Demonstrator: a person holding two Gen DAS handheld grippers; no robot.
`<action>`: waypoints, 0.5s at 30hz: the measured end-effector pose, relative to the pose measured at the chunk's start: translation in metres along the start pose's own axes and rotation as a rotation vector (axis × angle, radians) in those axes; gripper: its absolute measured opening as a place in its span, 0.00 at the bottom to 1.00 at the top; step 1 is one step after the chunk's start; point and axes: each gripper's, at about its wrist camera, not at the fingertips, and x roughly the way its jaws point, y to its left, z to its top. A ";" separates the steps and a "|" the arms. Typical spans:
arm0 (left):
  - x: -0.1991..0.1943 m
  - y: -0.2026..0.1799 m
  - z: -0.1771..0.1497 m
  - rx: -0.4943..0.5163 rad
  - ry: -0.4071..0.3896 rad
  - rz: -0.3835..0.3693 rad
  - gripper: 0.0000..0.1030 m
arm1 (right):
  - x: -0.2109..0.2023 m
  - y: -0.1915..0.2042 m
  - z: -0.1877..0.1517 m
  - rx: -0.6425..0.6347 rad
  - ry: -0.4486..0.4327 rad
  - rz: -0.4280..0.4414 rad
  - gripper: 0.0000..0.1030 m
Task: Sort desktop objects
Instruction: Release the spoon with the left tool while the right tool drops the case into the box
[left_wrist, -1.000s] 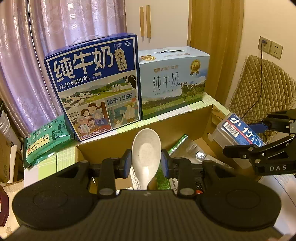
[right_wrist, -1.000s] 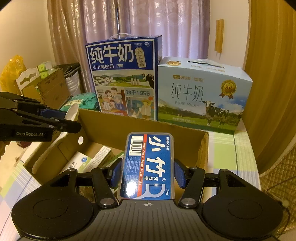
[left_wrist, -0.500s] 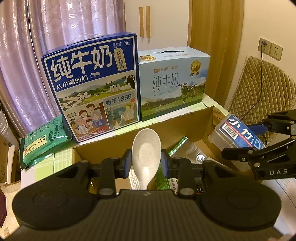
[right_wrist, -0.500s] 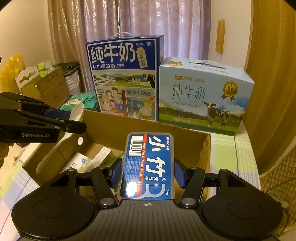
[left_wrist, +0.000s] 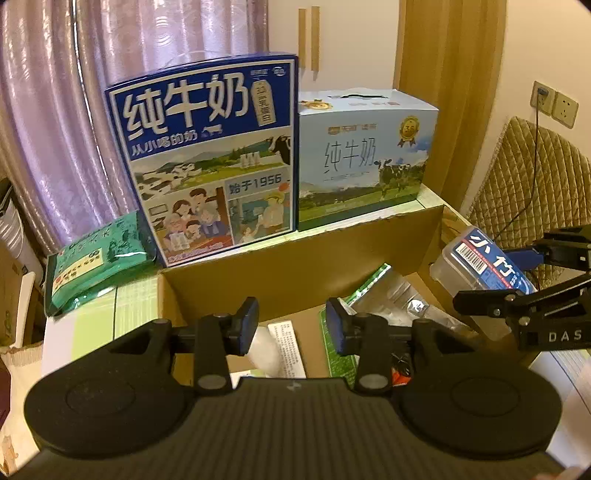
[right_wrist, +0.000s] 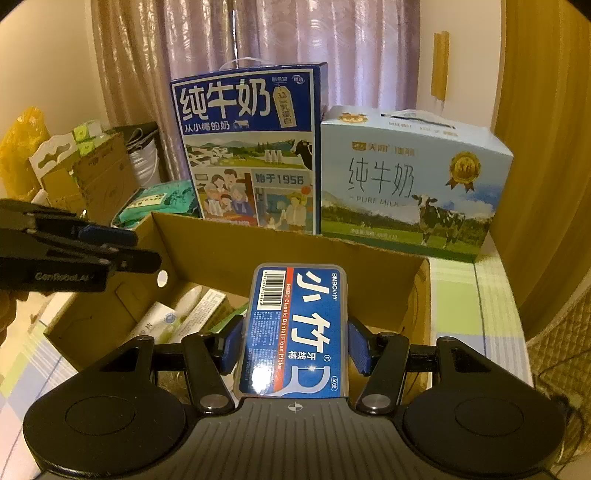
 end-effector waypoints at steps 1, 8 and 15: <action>-0.002 0.001 -0.002 -0.003 -0.002 0.003 0.35 | 0.000 0.000 0.000 0.007 0.001 0.003 0.53; -0.012 0.004 -0.009 -0.008 -0.019 0.019 0.43 | 0.002 0.002 0.003 0.041 -0.005 0.015 0.53; -0.026 0.002 -0.016 -0.019 -0.045 0.004 0.49 | -0.003 -0.004 0.006 0.110 -0.047 0.031 0.72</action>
